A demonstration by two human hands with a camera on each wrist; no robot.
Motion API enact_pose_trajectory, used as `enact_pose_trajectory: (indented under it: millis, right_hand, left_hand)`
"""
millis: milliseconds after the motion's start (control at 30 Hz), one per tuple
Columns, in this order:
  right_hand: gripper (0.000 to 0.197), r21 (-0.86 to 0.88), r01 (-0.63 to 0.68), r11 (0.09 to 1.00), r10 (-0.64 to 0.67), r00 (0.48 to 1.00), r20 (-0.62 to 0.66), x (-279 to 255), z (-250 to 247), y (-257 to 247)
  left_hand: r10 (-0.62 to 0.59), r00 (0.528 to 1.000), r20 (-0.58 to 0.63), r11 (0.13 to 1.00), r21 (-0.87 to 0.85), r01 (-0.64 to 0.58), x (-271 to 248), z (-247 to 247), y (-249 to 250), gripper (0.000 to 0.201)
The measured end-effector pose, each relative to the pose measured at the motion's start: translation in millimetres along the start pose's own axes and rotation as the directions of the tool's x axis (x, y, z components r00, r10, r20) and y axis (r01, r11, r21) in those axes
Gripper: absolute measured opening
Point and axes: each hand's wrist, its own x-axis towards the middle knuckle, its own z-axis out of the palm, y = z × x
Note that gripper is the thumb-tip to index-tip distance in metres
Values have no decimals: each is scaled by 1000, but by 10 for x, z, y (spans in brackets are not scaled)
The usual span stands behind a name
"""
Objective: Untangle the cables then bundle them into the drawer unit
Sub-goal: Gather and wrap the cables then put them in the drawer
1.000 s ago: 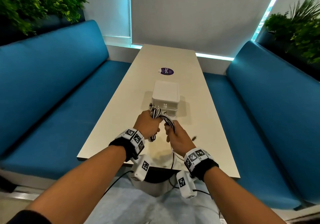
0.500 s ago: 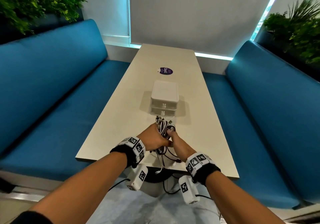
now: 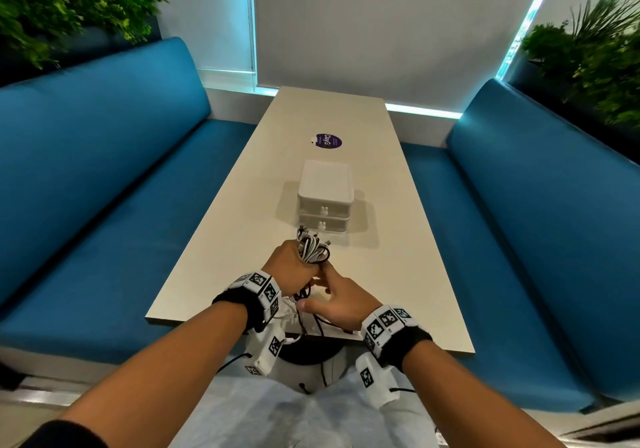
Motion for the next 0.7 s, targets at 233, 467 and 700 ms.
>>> enact_pose_trajectory:
  millis: [233, 467, 700]
  right_hand:
    - [128, 350, -86, 933, 99, 995, -20, 209, 160, 109]
    - [38, 470, 0, 883, 27, 998, -51, 149, 154, 15]
    - [8, 350, -83, 933, 95, 995, -19, 122, 99, -13]
  left_hand:
    - [-96, 994, -60, 943, -325, 71, 10, -43, -16, 7]
    - [-90, 995, -39, 889, -453, 62, -17, -66, 157, 14]
    - [-56, 991, -117, 924, -381, 7, -4, -20, 178, 24]
